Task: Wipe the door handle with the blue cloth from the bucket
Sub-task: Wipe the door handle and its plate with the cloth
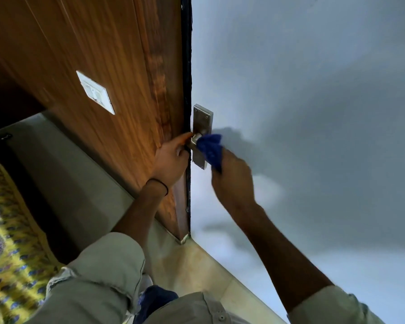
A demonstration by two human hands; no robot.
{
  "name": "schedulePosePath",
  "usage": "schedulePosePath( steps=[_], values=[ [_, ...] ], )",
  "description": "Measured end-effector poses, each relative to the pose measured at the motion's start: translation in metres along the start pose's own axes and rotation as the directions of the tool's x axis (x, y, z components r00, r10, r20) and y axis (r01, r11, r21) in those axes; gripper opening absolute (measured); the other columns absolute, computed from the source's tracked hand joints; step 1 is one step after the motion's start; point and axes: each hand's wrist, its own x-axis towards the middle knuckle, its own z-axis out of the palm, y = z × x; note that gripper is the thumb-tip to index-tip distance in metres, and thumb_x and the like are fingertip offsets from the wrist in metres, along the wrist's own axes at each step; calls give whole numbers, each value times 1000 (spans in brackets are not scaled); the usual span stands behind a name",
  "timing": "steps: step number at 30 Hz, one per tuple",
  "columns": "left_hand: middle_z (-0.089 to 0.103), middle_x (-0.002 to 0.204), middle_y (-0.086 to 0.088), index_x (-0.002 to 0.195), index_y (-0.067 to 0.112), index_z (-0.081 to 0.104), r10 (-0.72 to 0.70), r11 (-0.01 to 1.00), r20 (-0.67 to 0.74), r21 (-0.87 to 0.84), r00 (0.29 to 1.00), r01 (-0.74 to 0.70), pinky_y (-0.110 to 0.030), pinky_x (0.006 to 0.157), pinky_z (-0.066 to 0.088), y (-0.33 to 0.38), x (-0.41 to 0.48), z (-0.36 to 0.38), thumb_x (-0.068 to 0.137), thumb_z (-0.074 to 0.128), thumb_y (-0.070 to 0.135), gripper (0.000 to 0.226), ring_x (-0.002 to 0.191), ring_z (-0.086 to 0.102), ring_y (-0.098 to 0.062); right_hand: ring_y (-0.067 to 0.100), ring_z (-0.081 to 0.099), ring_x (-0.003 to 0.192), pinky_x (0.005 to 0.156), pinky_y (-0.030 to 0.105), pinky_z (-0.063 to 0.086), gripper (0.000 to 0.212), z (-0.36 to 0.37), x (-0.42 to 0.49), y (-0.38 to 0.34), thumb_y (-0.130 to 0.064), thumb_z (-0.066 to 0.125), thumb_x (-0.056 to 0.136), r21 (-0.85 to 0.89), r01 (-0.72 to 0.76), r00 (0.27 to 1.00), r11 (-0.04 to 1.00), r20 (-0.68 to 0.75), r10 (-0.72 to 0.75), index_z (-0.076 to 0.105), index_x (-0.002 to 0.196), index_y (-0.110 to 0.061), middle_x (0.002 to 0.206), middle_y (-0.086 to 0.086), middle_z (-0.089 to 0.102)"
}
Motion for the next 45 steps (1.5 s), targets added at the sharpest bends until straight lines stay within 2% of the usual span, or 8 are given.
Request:
schedulePosePath(
  steps=[9,13,19,23,28,31,36,45],
  values=[
    [70,114,-1,128,16,63,76,997,-49,-1,996,-77,4,80,41,-14,7,-1,88,51,-7,47,102,60,-9,35,65,88,74,37,49,23,1,36,-9,-26,60,92,87,-45,982,995,185,28,64,111,-13,98,13,71],
    [69,103,-1,133,25,59,52,999,-45,7,998,-51,-11,73,46,-18,6,0,87,47,-8,58,63,50,-5,22,64,79,70,29,49,16,-29,15,25,-17,59,92,335,-324,933,885,269,240,65,107,-18,86,2,68],
    [57,78,5,138,26,54,49,999,-21,26,999,-48,1,52,39,-17,2,1,89,45,-10,61,48,42,-3,27,70,87,76,37,56,20,-21,-5,35,-10,57,92,751,-616,748,239,463,475,68,108,-15,96,10,73],
    [65,105,2,139,24,51,56,998,29,-4,998,-56,-15,70,53,-14,0,-6,91,44,-10,60,66,56,-6,25,73,82,75,35,59,31,3,-2,25,-18,51,94,716,-646,586,-266,688,429,65,121,-10,99,10,74],
    [61,84,10,137,37,47,48,999,123,5,991,-49,-11,52,46,-27,9,-13,90,43,-11,67,51,46,-1,24,76,83,72,33,62,36,34,-24,15,-24,43,97,650,-492,591,-580,738,325,61,126,-14,99,10,78],
    [63,85,-3,138,39,48,45,998,167,27,985,-50,-38,56,52,-32,14,-19,89,44,-9,69,52,38,-9,28,76,87,79,41,60,41,37,-36,14,-21,47,93,670,-409,650,-619,690,317,57,132,-15,107,12,76],
    [45,64,0,141,31,47,116,989,234,61,965,-134,-9,47,38,-34,23,-24,93,46,-6,60,51,35,-9,30,72,102,89,44,58,52,47,-34,8,-8,51,89,720,-337,693,-607,626,358,51,140,-15,124,14,68],
    [60,131,-14,145,20,44,321,923,405,69,856,-378,-22,100,40,-42,48,-43,87,46,-12,67,115,60,-29,31,64,114,93,42,54,43,67,-6,-33,5,41,89,801,-287,710,-525,546,445,60,127,-2,128,19,65]
  ],
)
